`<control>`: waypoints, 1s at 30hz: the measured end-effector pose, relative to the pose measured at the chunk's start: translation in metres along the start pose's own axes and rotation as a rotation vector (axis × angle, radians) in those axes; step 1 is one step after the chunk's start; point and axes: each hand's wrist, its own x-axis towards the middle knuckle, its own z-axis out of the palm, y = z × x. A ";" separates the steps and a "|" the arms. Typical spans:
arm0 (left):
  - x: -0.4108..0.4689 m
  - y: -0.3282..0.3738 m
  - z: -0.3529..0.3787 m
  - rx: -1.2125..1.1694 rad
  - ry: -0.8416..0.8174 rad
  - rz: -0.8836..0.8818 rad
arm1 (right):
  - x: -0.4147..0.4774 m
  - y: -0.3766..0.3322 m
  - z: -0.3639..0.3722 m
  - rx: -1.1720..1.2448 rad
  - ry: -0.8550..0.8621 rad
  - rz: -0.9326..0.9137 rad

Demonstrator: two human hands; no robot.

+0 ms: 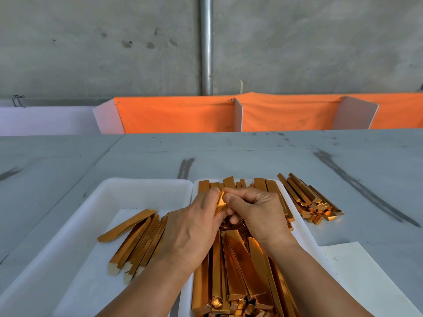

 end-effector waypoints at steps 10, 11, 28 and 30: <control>0.000 -0.001 0.001 0.005 0.028 0.026 | -0.001 -0.003 0.002 -0.003 -0.030 0.009; 0.000 -0.001 0.000 0.004 0.020 0.025 | -0.001 -0.003 0.002 -0.005 -0.013 0.012; 0.001 0.000 0.002 -0.117 0.013 -0.017 | 0.001 -0.001 0.000 0.042 -0.002 -0.008; 0.001 -0.001 0.002 -0.121 0.021 -0.013 | 0.001 -0.001 0.000 0.049 -0.005 -0.008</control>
